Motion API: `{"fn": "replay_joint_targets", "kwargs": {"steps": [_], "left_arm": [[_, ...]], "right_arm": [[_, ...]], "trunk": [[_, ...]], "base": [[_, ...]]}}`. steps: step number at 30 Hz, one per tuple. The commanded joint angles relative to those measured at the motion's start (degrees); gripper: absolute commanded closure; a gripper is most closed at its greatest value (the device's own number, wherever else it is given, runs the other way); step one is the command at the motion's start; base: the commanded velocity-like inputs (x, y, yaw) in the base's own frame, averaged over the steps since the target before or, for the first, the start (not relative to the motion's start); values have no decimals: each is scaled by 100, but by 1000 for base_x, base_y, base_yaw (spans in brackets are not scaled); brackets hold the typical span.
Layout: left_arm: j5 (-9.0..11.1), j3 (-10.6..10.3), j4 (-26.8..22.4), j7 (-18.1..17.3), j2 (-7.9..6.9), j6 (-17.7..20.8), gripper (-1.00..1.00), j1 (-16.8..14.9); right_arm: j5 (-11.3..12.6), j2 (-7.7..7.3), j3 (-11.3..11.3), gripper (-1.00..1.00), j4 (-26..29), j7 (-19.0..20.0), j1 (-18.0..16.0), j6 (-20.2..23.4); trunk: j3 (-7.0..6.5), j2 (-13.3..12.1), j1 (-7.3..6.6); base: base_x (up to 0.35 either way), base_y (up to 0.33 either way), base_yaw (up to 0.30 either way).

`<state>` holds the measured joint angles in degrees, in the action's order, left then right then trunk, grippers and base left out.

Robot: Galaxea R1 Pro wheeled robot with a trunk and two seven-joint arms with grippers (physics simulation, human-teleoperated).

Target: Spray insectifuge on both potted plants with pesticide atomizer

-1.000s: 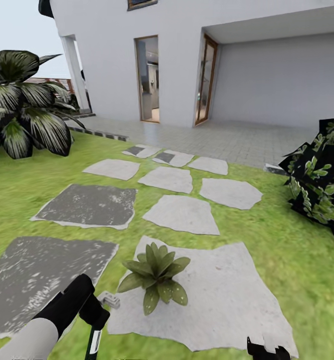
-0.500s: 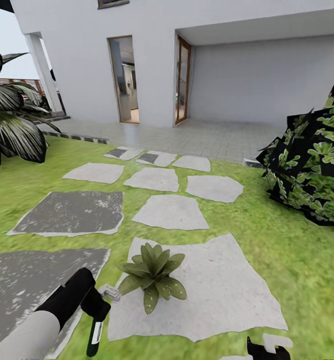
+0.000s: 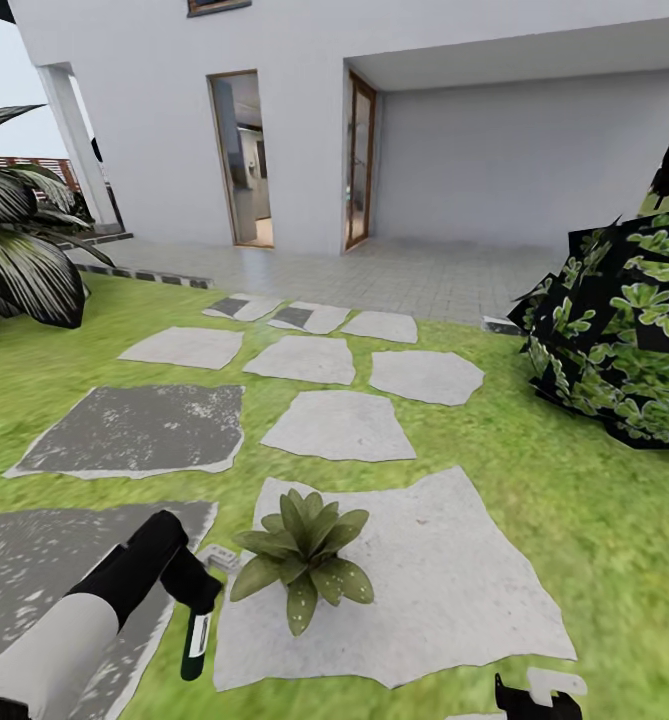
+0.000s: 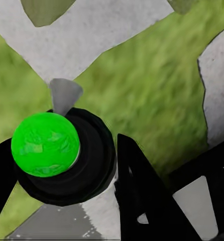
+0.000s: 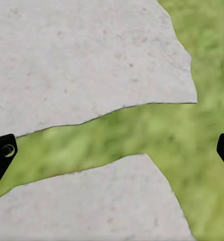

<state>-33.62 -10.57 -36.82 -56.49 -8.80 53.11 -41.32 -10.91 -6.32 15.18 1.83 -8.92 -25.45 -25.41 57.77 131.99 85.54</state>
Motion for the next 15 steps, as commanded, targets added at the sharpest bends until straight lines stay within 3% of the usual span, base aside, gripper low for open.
{"fn": "replay_joint_targets", "kwargs": {"steps": [1, 7, 15], "left_arm": [[-138, -14, -10, -88, -10, 16, 100, -5], [-446, -21, -4, -123, -6, 16, 100, 7], [-505, -24, 29, -119, -4, 16, 100, 27]], "right_arm": [[-61, 4, 37, -100, -7, -28, -4, -16], [-61, 8, 38, -100, -7, -30, -4, -18], [-49, 9, 38, -100, 15, -39, -4, -16]], "trunk": [[5, 2, -1], [5, 2, -1], [6, 2, -1]], "base": [[-85, 48, 0], [-206, 182, -124], [-194, 245, -290]]}}
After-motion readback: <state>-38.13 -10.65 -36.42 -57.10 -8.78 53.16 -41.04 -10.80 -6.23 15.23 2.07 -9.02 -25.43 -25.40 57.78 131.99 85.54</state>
